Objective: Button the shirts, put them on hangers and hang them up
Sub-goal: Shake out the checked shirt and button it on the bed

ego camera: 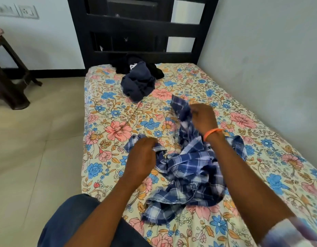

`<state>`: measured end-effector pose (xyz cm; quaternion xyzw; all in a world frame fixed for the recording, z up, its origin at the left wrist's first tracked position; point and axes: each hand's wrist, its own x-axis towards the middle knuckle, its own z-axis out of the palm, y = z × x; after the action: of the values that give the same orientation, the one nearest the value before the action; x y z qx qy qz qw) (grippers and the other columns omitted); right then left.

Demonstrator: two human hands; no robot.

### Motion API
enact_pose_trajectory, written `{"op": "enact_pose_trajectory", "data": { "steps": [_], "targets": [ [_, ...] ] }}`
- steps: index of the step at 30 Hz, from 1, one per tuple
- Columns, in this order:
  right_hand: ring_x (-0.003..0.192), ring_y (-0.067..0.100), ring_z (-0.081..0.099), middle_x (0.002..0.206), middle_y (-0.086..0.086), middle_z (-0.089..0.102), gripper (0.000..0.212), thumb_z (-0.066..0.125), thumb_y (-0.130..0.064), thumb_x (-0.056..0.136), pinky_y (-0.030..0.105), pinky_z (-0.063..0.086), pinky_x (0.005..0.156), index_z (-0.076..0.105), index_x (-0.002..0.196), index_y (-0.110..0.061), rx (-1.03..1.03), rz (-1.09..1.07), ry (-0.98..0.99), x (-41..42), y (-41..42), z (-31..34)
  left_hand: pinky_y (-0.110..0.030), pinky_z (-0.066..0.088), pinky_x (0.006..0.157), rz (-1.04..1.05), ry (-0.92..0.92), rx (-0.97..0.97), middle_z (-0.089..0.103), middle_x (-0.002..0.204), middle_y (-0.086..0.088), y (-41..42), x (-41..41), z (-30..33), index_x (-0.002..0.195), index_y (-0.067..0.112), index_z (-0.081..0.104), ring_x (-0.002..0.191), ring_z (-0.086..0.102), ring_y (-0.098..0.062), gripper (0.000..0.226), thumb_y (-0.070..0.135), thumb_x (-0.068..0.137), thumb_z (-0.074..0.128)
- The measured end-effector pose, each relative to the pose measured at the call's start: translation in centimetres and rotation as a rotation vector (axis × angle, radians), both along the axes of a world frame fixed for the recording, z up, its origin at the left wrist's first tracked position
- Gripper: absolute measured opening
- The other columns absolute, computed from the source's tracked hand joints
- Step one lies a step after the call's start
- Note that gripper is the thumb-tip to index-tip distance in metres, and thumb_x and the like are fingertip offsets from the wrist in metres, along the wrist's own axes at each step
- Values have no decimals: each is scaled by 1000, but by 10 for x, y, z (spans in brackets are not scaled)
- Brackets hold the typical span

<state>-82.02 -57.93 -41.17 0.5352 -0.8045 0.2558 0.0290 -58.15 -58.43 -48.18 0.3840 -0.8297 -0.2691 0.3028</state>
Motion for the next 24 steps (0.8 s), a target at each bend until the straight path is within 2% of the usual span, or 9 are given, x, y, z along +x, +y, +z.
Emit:
{"op": "enact_pose_trajectory", "data": {
  "steps": [2,4,7,10,12,14,19,22,24],
  "targets": [
    [72,12,68,81,3,73,29,50,9,92,19,55,74,76,95,-3,-129,130,-357,-16,9,42,-44,47,94,36,32,-45,59,126,-10,-13,-6,21,129,10,58,115,53,-27,41,-5,92,48],
    [74,12,68,82,5,73,26,53,9,88,22,56,74,76,95,-3,-94,335,-714,-21,19,84,-45,43,101,16,99,-130,52,135,-9,-25,-16,47,136,12,51,123,47,-26,45,-1,93,51],
    [62,15,62,68,5,69,13,62,-5,67,26,52,61,74,71,-8,25,509,-863,-20,31,125,-42,35,110,-121,83,-238,42,148,-6,-42,-39,98,148,17,35,134,38,-26,71,17,87,70],
    [66,17,66,73,8,72,17,69,-8,61,27,55,64,77,75,-6,172,732,-930,-23,46,152,-45,40,108,-315,-13,-193,49,145,-3,-52,-59,142,145,26,40,134,44,-25,92,40,66,84],
    [76,19,70,86,9,75,28,80,-8,62,30,58,71,78,90,-6,289,862,-876,-29,59,168,-44,52,89,-399,-64,-95,69,112,-6,-46,-64,158,114,18,67,106,63,-23,48,31,71,82],
    [79,20,71,88,9,76,31,82,-2,64,31,59,73,78,95,-7,269,871,-799,-34,68,176,-42,50,72,-361,-79,-89,69,85,-12,-43,-65,161,88,5,69,83,65,-29,18,22,83,70],
    [73,14,67,79,2,73,26,71,15,75,26,54,70,73,97,1,-103,567,-611,-43,63,186,-37,37,66,49,174,-216,67,77,-11,-56,-43,170,84,0,70,76,59,-28,16,5,93,57],
    [58,6,54,65,3,64,7,79,-6,79,27,41,62,73,80,-4,-130,431,-146,-39,46,202,-24,28,65,170,233,-243,67,89,-10,-63,-38,204,92,6,68,82,57,-26,18,5,96,50],
    [55,6,51,60,2,57,20,81,-14,78,30,32,60,65,66,-11,-160,343,77,-38,35,221,-28,36,67,171,199,-315,63,88,-9,-66,-32,234,92,12,60,79,55,-26,17,10,99,45]
  ]
}}
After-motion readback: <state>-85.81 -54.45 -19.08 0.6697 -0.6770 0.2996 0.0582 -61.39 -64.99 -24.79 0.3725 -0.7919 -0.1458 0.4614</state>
